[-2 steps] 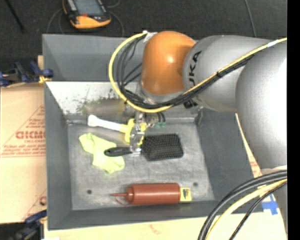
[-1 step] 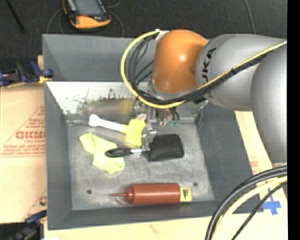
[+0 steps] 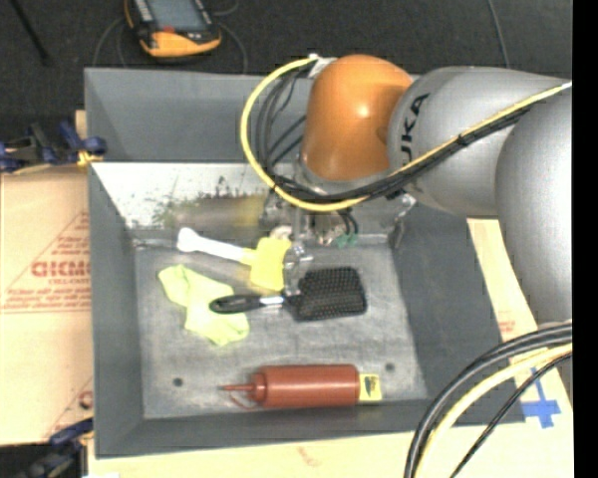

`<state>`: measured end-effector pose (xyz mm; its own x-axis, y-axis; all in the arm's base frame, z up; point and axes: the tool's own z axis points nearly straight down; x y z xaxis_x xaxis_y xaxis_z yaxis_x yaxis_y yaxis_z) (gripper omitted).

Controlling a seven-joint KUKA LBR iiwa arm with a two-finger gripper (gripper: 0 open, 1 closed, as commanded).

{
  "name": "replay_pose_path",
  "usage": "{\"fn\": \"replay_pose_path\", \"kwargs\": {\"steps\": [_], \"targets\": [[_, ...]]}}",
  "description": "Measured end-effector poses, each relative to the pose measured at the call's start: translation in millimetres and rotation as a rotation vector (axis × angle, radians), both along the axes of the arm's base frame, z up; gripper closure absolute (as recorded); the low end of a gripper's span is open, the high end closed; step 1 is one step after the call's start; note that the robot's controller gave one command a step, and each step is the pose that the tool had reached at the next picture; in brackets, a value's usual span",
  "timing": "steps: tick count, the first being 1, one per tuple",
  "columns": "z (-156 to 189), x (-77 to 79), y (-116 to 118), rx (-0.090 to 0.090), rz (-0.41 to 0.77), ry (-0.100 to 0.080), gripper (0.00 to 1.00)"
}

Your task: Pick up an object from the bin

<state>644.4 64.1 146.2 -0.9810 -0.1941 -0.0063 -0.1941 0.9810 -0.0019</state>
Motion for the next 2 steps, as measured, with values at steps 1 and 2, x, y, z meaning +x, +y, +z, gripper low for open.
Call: {"fn": "replay_pose_path", "kwargs": {"steps": [1, 2], "targets": [[-61.4, -28.3, -69.4, 0.008, -0.116, -0.005, 0.0], [-61.6, -29.0, -75.8, 0.0, -0.13, 0.0, 1.0]]}}
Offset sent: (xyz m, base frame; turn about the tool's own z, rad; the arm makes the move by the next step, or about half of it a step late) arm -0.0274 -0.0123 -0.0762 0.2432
